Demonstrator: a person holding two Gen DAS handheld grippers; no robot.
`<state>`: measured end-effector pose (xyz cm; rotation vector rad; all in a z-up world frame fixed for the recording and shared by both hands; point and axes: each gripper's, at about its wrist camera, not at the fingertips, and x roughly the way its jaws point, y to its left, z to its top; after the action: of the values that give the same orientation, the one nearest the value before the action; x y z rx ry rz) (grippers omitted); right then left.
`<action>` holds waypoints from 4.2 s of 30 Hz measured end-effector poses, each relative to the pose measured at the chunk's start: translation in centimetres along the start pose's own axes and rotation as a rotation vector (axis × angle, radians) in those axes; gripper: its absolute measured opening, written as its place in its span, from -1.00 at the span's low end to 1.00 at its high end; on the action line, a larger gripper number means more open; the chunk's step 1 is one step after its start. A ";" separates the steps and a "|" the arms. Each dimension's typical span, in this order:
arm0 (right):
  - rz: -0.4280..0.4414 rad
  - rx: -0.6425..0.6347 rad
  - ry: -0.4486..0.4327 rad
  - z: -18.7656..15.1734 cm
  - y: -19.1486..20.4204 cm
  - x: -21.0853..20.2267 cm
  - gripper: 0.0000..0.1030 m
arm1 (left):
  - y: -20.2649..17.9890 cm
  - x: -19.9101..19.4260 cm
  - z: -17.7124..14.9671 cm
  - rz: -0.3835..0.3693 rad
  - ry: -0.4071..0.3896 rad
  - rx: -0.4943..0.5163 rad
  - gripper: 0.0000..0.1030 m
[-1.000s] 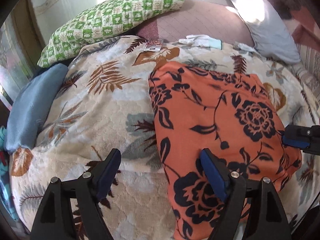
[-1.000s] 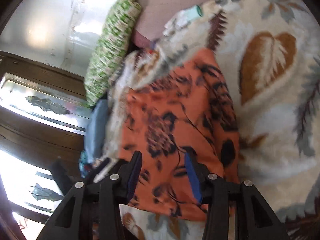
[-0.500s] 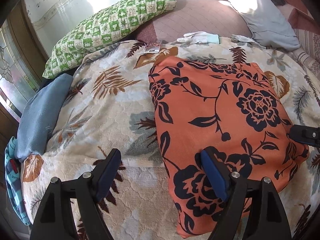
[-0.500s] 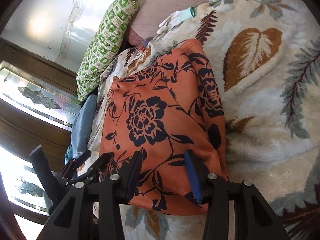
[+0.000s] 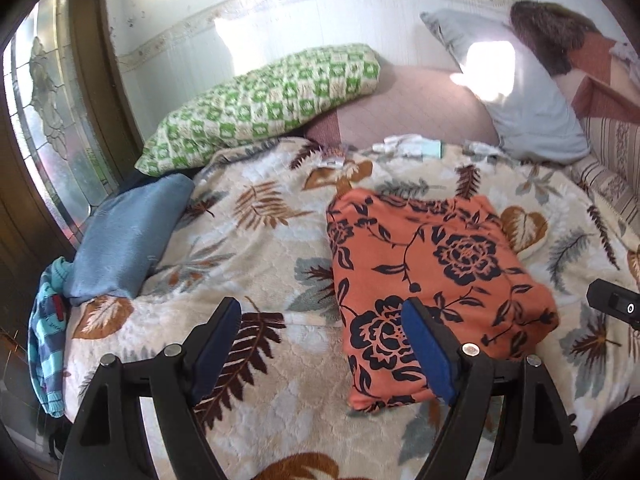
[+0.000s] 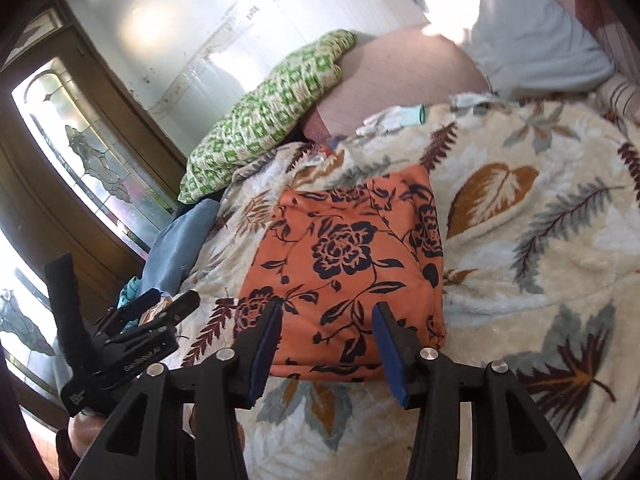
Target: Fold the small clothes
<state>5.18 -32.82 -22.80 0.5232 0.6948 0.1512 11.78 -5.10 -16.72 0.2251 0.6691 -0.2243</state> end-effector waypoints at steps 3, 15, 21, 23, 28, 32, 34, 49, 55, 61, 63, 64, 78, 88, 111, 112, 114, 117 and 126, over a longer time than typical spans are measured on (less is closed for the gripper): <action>-0.010 -0.033 -0.039 0.0 1.5 -2.0 -0.01 | 0.6 -2.8 0.5 0.007 -0.041 -0.027 0.61; 0.004 -0.127 -0.222 0.3 6.6 -11.3 0.09 | 1.8 -13.1 2.7 0.045 -0.195 -0.067 0.62; 0.003 -0.169 -0.281 0.2 8.5 -14.5 0.09 | 1.8 -16.5 3.0 0.052 -0.235 -0.078 0.62; 0.005 -0.177 -0.299 0.0 9.0 -15.4 0.10 | 1.8 -17.3 3.1 0.056 -0.250 -0.078 0.62; 0.006 -0.186 -0.337 0.0 9.5 -16.9 0.11 | 1.9 -18.6 3.4 0.066 -0.274 -0.078 0.62; 0.016 -0.183 -0.346 0.0 9.7 -17.2 0.11 | 2.0 -18.9 3.5 0.075 -0.277 -0.082 0.62; 0.017 -0.189 -0.351 -0.2 9.8 -17.4 0.11 | 1.9 -18.9 3.5 0.078 -0.276 -0.085 0.62; 0.028 -0.183 -0.323 -0.6 9.7 -15.9 0.11 | 2.2 -18.4 3.5 0.100 -0.275 -0.100 0.74; 0.006 -0.204 -0.321 -0.8 10.1 -15.5 0.11 | 2.0 -19.5 3.4 0.134 -0.319 -0.097 0.97; -0.059 -0.214 -0.320 -1.0 10.2 -15.3 0.11 | 2.1 -19.7 3.4 0.141 -0.314 -0.105 0.97; -0.084 -0.209 -0.320 -1.0 10.1 -15.2 0.14 | 2.0 -19.8 3.3 0.145 -0.311 -0.110 0.97; -0.094 -0.206 -0.321 -1.1 10.0 -15.1 0.23 | 2.1 -19.7 3.2 0.147 -0.310 -0.112 0.98; -0.148 -0.248 -0.318 -1.7 11.1 -14.3 0.27 | 3.1 -19.4 2.8 0.130 -0.290 -0.157 0.98; -0.151 -0.265 -0.292 -1.9 11.4 -13.2 0.27 | 3.8 -18.9 2.6 0.132 -0.283 -0.172 0.98; -0.139 -0.313 -0.288 -1.8 13.9 -12.4 0.27 | 4.6 -19.1 2.6 0.116 -0.304 -0.180 0.98; -0.141 -0.316 -0.287 -1.8 14.1 -12.3 0.27 | 4.6 -19.2 2.6 0.113 -0.306 -0.178 0.98; -0.141 -0.318 -0.287 -1.9 14.2 -12.3 0.27 | 4.5 -19.4 2.5 0.109 -0.311 -0.176 0.98; -0.143 -0.323 -0.288 -2.0 14.4 -12.4 0.27 | 4.4 -19.7 2.4 0.097 -0.319 -0.170 0.98; -0.156 -0.324 -0.297 -1.7 14.5 -12.9 0.27 | 4.4 -20.2 2.4 0.075 -0.333 -0.170 0.98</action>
<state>-5.20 -23.55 -9.25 0.1732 0.4066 0.0363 -0.96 1.08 -1.54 0.0467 0.3454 -0.1277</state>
